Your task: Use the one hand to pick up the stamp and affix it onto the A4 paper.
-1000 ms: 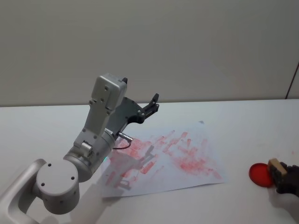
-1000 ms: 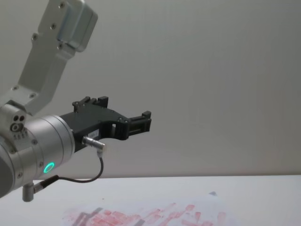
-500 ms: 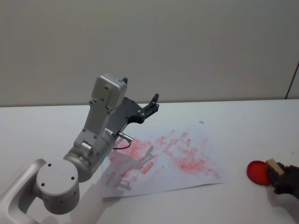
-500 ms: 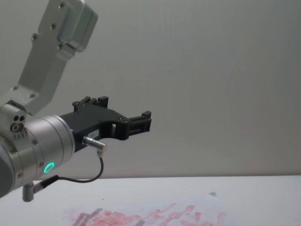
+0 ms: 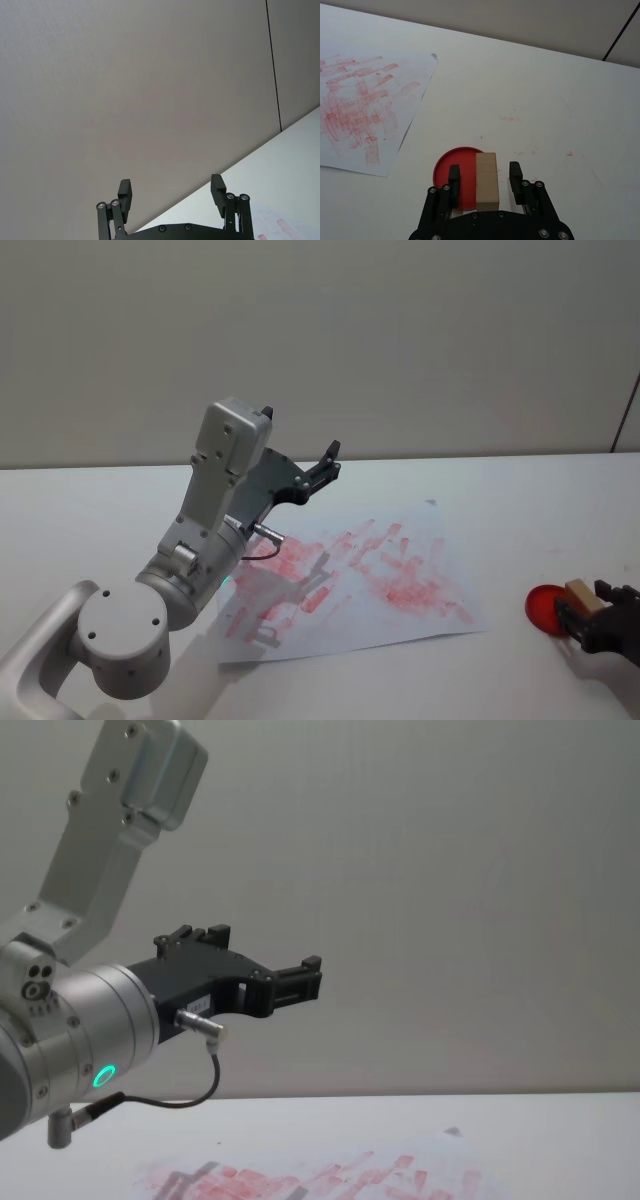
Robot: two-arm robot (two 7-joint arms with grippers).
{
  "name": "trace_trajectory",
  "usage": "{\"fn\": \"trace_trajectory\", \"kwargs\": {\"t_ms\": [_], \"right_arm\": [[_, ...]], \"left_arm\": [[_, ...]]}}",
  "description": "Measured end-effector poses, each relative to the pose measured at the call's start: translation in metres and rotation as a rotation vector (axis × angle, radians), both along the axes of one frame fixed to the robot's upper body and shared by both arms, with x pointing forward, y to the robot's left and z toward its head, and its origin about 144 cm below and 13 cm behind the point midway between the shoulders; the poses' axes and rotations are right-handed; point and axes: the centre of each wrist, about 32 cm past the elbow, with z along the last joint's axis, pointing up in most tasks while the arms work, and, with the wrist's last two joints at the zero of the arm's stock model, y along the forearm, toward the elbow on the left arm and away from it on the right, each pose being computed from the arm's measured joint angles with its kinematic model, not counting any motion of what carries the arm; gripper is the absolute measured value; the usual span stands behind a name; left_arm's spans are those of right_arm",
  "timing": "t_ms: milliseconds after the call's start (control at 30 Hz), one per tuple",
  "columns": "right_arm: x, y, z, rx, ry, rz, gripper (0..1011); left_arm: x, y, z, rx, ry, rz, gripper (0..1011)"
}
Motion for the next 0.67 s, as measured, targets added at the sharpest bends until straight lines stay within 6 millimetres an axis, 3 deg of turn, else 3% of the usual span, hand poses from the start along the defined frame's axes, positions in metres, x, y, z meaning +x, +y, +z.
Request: {"fn": "trace_trajectory", "kwargs": {"t_ms": [100,433,667], "right_arm": [[0.0005,0.0001,0.0000,-0.001,-0.001,0.002,667],[0.0014,0.0004,0.0000,-0.003,-0.005,0.006,955],[0.0016,0.0006,-0.0001,-0.003,-0.005,0.007,1001]], "left_arm": [[0.0000,0.0000,0.0000,0.000,0.000,0.000,1001],[0.0000,0.0000,0.0000,0.000,0.000,0.000,1001],[0.0000,0.0000,0.0000,0.000,0.000,0.000,1001]]}}
